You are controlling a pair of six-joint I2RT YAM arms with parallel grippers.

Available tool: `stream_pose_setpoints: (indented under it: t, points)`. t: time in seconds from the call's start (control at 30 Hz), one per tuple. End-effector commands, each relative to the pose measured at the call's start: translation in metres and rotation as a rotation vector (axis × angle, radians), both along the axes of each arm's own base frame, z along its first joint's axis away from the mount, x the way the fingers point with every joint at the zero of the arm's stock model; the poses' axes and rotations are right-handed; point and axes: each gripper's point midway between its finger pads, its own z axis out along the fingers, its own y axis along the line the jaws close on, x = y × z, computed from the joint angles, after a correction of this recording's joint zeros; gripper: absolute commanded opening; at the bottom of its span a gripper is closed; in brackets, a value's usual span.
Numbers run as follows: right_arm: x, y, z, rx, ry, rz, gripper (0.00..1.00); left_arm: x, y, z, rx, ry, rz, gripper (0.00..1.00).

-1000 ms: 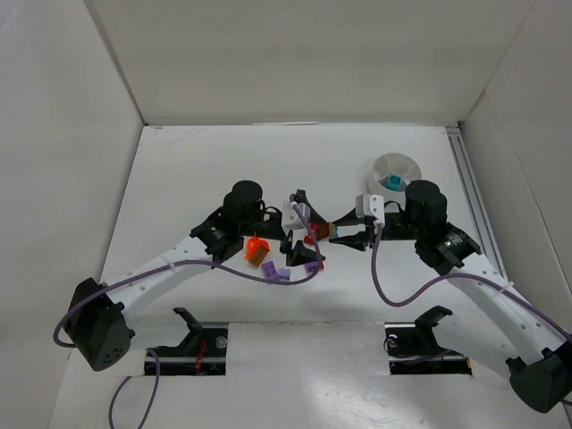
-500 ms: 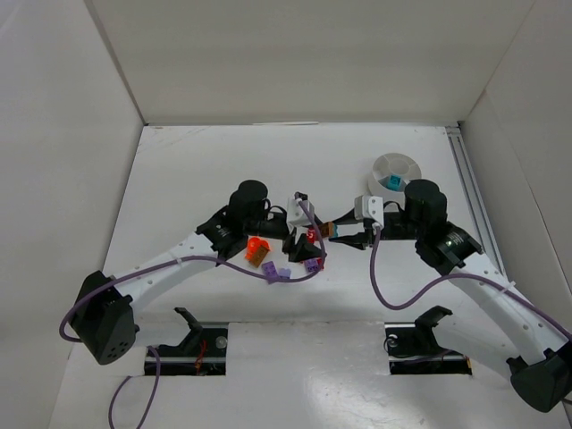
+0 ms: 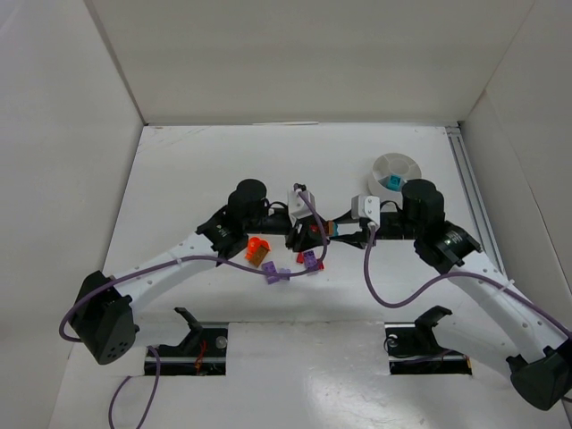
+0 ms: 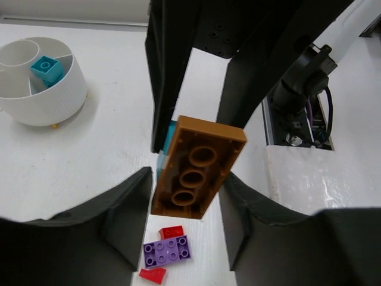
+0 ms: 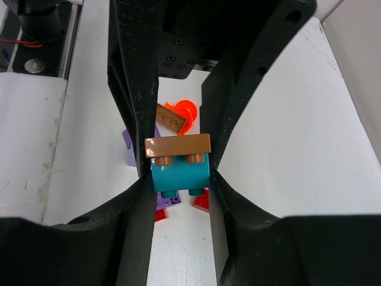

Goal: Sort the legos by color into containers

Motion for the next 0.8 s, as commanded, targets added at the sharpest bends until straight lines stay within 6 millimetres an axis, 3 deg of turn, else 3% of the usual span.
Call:
stream_pose_setpoints:
  t: [0.0,0.17,0.23,0.27,0.3,0.37,0.4,0.63,0.73,0.77]
  points:
    - [-0.006,0.005,0.014,0.016,-0.022,0.041,0.22,0.009,-0.004,0.044,-0.106,-0.088,0.029,0.41]
    - [0.004,-0.003,0.014,-0.017,-0.024,-0.042,0.21,0.005,-0.001,0.038,-0.089,-0.091,0.018,0.27]
    - [0.015,-0.018,0.009,-0.066,-0.022,-0.143,0.20,0.007,0.001,0.034,-0.079,-0.086,0.039,0.24]
    - [0.015,-0.024,0.016,-0.065,-0.042,-0.174,0.20,0.007,0.003,0.040,-0.089,-0.109,0.047,0.22]
    - [0.022,-0.032,0.011,-0.090,-0.033,-0.227,0.20,0.008,0.006,0.028,-0.070,-0.096,0.071,0.20]
    - [0.025,-0.043,0.006,-0.115,-0.025,-0.268,0.20,0.009,0.010,0.027,-0.077,-0.097,0.092,0.16]
    - [0.022,-0.044,0.007,-0.114,-0.026,-0.268,0.20,0.008,0.011,0.034,-0.094,-0.112,0.092,0.16]
    - [0.032,-0.066,0.002,-0.153,-0.012,-0.387,0.19,0.018,0.019,0.026,-0.081,-0.091,0.175,0.13]
    - [0.060,-0.096,-0.002,-0.203,0.009,-0.614,0.19,0.031,0.021,0.032,-0.108,-0.055,0.264,0.13]
    - [0.074,-0.120,-0.008,-0.255,0.013,-0.772,0.19,0.042,0.025,0.032,-0.130,0.000,0.357,0.16]
